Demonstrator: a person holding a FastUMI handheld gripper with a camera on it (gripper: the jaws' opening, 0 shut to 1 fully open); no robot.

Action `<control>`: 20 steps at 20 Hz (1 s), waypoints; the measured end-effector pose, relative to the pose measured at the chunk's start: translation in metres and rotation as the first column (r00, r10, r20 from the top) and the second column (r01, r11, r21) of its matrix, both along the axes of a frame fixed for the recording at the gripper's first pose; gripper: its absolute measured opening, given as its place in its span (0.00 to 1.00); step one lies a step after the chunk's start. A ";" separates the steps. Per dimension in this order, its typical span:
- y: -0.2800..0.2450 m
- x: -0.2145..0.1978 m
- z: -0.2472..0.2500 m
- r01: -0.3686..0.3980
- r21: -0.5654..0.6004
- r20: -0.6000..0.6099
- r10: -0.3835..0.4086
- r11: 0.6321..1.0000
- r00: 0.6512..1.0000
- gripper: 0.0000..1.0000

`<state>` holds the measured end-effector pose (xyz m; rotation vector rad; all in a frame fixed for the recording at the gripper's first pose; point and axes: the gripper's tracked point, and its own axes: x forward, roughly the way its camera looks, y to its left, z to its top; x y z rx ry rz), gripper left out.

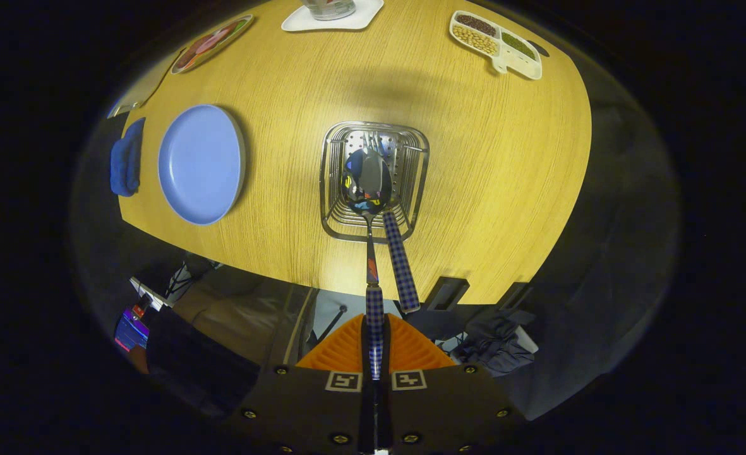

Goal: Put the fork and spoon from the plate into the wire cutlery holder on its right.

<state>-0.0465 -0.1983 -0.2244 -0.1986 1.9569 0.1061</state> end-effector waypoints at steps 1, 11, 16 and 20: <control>0.001 -0.001 -0.001 -0.001 -0.001 -0.011 0.001 1.000 1.000 0.03; 0.005 0.015 -0.019 -0.027 -0.038 -0.085 0.024 0.999 0.996 0.03; 0.007 0.022 -0.030 -0.029 -0.046 -0.117 0.023 0.999 0.993 0.03; 0.010 0.027 -0.033 -0.036 -0.053 -0.132 0.028 0.998 0.991 0.04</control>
